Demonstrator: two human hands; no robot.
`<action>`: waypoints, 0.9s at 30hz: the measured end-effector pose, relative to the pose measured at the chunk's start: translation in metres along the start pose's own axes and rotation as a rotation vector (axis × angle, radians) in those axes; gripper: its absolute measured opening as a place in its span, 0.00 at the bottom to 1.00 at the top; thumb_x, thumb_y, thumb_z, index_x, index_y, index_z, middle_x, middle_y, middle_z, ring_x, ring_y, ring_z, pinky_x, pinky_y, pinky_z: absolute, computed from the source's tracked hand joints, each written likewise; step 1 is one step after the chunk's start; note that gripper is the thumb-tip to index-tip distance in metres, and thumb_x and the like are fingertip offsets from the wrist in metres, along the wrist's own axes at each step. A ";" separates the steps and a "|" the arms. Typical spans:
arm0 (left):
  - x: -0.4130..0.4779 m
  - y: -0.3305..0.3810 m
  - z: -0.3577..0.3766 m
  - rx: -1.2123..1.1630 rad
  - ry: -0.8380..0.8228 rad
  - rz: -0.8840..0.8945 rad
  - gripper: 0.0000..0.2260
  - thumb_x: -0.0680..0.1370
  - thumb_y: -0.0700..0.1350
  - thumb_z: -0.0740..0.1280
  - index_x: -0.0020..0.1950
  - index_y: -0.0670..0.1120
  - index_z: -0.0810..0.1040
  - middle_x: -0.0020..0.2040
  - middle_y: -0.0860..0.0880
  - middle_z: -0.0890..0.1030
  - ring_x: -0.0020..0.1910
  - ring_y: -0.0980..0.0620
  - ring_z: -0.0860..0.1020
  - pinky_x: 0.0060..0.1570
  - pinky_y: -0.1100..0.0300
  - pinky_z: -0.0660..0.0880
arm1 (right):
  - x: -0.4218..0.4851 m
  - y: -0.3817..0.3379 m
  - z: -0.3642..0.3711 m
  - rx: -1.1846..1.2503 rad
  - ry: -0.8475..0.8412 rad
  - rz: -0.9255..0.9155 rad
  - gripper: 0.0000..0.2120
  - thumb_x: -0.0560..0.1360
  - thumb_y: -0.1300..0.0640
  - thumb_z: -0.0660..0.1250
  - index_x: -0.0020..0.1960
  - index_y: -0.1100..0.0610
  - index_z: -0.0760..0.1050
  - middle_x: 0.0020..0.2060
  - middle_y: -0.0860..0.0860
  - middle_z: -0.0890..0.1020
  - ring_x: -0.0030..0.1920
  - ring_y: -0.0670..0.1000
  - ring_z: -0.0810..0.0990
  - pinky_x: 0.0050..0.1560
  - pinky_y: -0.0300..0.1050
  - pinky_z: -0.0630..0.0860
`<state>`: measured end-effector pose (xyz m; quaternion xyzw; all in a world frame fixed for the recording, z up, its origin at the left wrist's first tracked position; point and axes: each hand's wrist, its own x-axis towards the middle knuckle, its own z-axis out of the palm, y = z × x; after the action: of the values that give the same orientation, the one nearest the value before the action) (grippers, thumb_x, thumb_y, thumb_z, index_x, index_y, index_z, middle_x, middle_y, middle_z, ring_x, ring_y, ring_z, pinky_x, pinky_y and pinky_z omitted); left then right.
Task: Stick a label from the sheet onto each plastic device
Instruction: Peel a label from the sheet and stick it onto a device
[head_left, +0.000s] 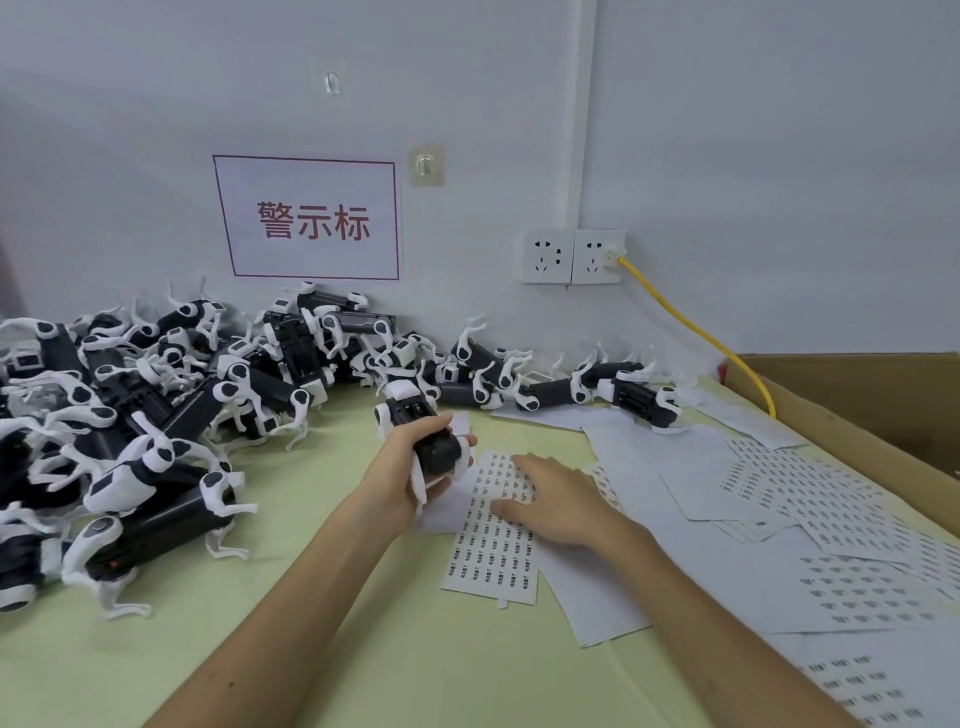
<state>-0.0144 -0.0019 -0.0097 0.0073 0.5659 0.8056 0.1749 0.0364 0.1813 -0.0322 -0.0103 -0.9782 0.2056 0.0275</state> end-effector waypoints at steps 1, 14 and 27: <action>-0.001 0.001 0.000 -0.011 0.002 -0.003 0.07 0.77 0.46 0.71 0.50 0.46 0.76 0.51 0.45 0.88 0.44 0.50 0.84 0.51 0.57 0.74 | 0.001 0.001 0.001 0.009 -0.006 0.006 0.37 0.77 0.37 0.65 0.80 0.51 0.57 0.77 0.50 0.65 0.75 0.54 0.63 0.74 0.56 0.60; -0.004 0.003 0.001 -0.008 -0.146 -0.059 0.10 0.73 0.49 0.75 0.43 0.44 0.78 0.49 0.42 0.82 0.52 0.47 0.83 0.53 0.49 0.78 | 0.002 0.005 0.001 0.187 0.195 0.020 0.26 0.73 0.52 0.75 0.70 0.49 0.74 0.64 0.47 0.80 0.65 0.48 0.76 0.62 0.43 0.70; -0.012 0.004 0.002 0.052 -0.326 -0.064 0.10 0.71 0.52 0.75 0.40 0.45 0.82 0.43 0.45 0.80 0.40 0.48 0.79 0.49 0.53 0.76 | -0.002 -0.002 -0.010 0.298 0.436 -0.028 0.20 0.76 0.51 0.72 0.67 0.51 0.77 0.64 0.47 0.80 0.64 0.49 0.77 0.66 0.49 0.72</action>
<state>-0.0038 -0.0049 -0.0033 0.1241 0.5506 0.7729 0.2898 0.0390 0.1835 -0.0221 -0.0368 -0.9082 0.3399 0.2415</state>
